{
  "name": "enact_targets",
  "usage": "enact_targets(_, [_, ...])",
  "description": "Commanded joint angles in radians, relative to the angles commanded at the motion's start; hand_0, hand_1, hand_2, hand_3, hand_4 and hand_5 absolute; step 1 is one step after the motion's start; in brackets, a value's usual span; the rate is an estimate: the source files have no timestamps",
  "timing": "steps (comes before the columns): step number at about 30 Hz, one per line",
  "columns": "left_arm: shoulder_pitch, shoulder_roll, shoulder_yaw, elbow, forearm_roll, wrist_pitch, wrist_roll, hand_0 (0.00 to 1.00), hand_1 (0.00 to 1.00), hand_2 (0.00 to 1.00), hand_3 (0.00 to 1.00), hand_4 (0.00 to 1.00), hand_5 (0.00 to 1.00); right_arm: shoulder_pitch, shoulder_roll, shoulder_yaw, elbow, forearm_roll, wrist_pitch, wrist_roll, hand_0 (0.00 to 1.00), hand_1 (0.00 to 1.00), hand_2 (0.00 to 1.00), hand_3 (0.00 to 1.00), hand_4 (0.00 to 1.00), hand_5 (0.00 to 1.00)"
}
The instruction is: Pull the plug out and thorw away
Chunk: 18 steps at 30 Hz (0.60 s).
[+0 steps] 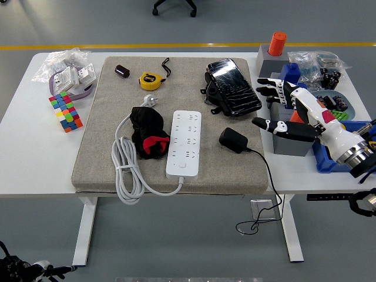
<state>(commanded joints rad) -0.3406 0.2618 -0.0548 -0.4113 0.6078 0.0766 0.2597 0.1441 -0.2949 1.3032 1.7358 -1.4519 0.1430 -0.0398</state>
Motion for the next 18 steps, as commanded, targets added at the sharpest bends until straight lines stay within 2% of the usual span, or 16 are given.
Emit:
enact_targets(5, [0.002,-0.016,0.051,-0.018,-0.061,0.019,-0.036,0.534,0.664,0.694,0.67,0.838,0.703,-0.007,-0.002,0.011,0.003,-0.009,0.001,-0.001,0.79,0.832,0.807,0.865,0.998,0.509])
enact_targets(10, [0.008,-0.012,0.033,-0.008,-0.045,0.014,-0.023,0.534,0.664,0.693,0.669,0.837,0.704,-0.009,0.007,0.022,-0.002,-0.006,-0.001,-0.001,0.79,0.829,0.806,0.864,0.998,0.507])
enact_targets(15, [0.01,-0.009,0.014,0.0,-0.018,0.006,-0.007,0.534,0.664,0.693,0.67,0.836,0.702,0.01,-0.003,0.011,-0.01,-0.009,0.0,-0.005,0.789,0.83,0.805,0.864,0.998,0.5])
enact_targets(18, [0.015,-0.009,0.023,0.004,-0.04,0.012,-0.016,0.534,0.664,0.693,0.67,0.836,0.702,0.008,0.002,0.016,-0.01,-0.014,0.0,-0.005,0.789,0.83,0.805,0.864,0.998,0.5])
